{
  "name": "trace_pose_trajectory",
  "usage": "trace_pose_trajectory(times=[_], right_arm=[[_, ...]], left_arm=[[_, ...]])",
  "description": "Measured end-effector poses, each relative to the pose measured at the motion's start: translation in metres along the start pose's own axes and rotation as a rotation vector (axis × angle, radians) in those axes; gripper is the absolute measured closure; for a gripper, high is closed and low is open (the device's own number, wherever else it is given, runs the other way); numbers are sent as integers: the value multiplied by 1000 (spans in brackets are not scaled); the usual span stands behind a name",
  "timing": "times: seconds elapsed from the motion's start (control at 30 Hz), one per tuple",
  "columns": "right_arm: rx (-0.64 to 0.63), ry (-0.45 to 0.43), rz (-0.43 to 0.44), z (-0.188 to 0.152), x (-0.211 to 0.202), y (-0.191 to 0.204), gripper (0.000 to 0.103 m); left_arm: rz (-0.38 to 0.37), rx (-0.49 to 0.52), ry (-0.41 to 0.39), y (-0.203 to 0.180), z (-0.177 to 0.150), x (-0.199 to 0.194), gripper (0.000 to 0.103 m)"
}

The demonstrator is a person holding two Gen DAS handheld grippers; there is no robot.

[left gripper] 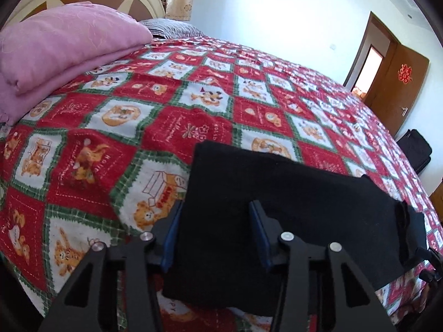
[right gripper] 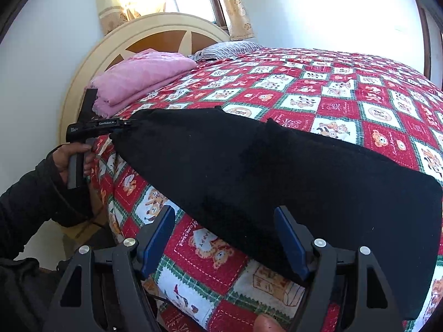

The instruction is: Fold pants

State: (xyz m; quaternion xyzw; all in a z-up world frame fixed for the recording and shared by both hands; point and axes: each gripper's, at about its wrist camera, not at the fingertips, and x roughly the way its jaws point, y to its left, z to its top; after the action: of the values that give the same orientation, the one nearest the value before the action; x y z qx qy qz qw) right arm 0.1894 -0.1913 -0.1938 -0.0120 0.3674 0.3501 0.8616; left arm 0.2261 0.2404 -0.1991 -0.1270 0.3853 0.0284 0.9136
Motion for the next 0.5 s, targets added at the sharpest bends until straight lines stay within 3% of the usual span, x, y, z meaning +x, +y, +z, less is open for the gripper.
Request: trace_pose_trajectory(times=[0.27,0.4,0.5], right_arm=[[3,7,-7,-1,3,-1,28],[4,14,-15,-3,4,-2,28],[6,12,-16,-3,4,-2,28]], left_arm=[[41,37,-30,-11,-1,-4,54],[-39,-8,-10,1,-1,9,44],[-90,-39,-3,8,2,11,46]])
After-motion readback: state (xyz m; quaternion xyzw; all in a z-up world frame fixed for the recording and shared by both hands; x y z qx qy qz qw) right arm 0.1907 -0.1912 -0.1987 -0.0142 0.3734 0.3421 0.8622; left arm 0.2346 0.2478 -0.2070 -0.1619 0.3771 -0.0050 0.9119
